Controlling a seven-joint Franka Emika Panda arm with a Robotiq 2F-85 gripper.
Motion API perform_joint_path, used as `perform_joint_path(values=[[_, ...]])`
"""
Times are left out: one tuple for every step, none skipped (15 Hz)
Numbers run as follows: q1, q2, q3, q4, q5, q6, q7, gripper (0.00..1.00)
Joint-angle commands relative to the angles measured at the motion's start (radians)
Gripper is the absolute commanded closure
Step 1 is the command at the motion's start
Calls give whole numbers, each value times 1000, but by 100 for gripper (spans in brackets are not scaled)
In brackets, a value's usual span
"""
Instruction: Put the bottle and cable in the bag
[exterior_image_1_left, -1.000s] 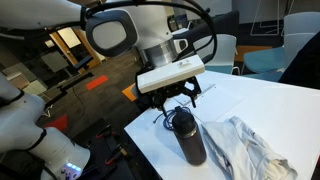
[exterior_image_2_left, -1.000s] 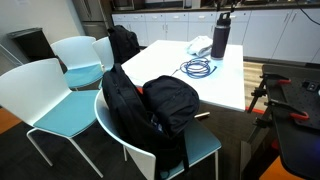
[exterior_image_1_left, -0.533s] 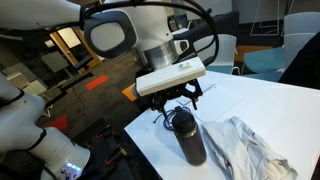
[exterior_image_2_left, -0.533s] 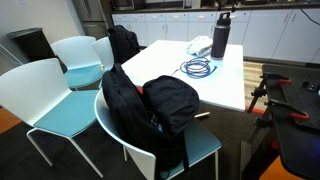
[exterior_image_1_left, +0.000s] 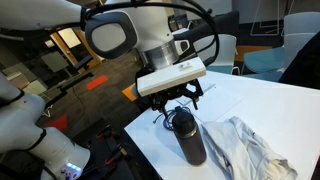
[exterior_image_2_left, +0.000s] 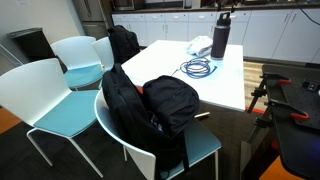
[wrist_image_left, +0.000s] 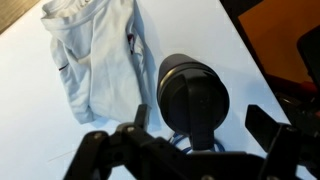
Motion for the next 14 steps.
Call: perform_joint_path(values=[[-13,20,18,17,8,24,14,0],[-13,22,19,18,8,25,14,0],[-12,25,20,17,6,29,16,0],[-12,28,20,17,4,31,18,0],[-12,30,21,16,3,35,21,9],[-12,30,23,14,1,39,14,26],[-12,33,23,14,1,43,17,34],[-13,35,24,15,2,43,18,41],[-14,37,26,16,4,43,17,51],[-14,39,26,17,5,41,17,58],[-15,40,27,18,6,40,16,64],[-15,40,28,18,7,39,16,73],[-15,40,28,18,7,38,14,80],[-15,37,29,18,8,37,12,88]])
